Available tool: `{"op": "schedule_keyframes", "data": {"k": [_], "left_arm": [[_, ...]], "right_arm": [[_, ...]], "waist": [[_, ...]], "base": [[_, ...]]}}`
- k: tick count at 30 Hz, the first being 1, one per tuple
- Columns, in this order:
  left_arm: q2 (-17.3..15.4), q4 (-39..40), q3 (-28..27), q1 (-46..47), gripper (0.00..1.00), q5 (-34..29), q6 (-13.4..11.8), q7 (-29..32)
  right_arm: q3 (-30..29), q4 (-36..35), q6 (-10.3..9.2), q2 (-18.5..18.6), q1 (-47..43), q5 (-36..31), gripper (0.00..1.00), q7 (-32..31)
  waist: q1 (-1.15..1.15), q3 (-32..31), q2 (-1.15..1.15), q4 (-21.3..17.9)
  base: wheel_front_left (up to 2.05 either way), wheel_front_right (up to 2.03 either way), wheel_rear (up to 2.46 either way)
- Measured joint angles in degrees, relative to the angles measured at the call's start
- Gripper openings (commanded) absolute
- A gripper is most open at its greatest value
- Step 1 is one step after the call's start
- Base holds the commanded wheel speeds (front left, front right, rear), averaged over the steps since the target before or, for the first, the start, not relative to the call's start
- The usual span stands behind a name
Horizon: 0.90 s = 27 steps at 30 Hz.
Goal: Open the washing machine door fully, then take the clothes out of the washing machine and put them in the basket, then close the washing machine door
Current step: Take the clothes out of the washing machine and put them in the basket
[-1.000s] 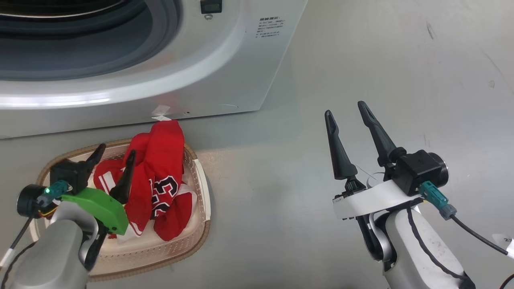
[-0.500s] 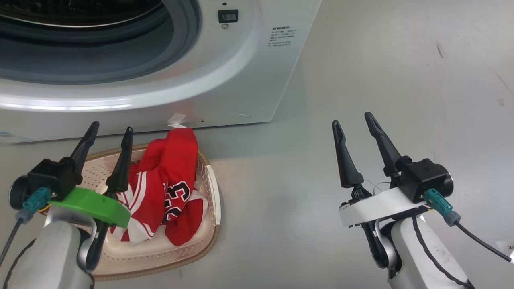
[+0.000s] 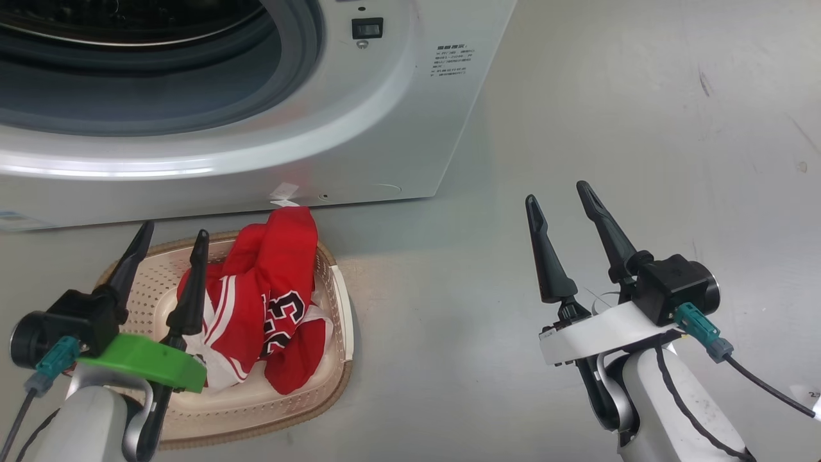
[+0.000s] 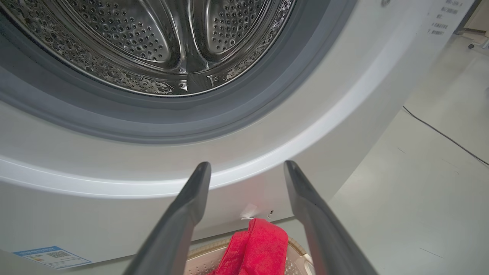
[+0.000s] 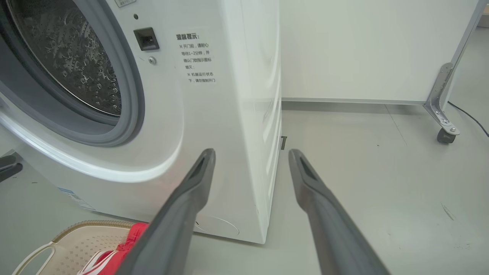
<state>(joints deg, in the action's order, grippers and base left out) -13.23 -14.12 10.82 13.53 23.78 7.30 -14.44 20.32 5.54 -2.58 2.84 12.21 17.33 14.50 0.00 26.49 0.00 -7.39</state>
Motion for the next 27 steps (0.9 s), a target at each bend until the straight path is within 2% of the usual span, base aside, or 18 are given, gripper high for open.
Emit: {"op": "schedule_keyframes", "data": {"k": [12, 27], "left_arm": [[-0.5, 1.5, -1.8, -3.8, 1.0, -1.4, 0.0, 0.0], [-6.9, -3.7, 1.8, -5.5, 1.0, -5.2, 0.0, 1.2]], "right_arm": [[1.8, -0.5, 0.25, 0.0, 0.0, 0.4, 1.0, 0.0], [5.4, -2.5, -0.09, 0.0, -0.1, 3.8, 1.0, 0.0]], "waist": [[0.0, 1.0, 0.0, -2.0], [0.0, 4.8, 0.0, -8.9]], "base": [[0.0, 0.0, 0.0], [0.0, 0.0, 0.0]]}}
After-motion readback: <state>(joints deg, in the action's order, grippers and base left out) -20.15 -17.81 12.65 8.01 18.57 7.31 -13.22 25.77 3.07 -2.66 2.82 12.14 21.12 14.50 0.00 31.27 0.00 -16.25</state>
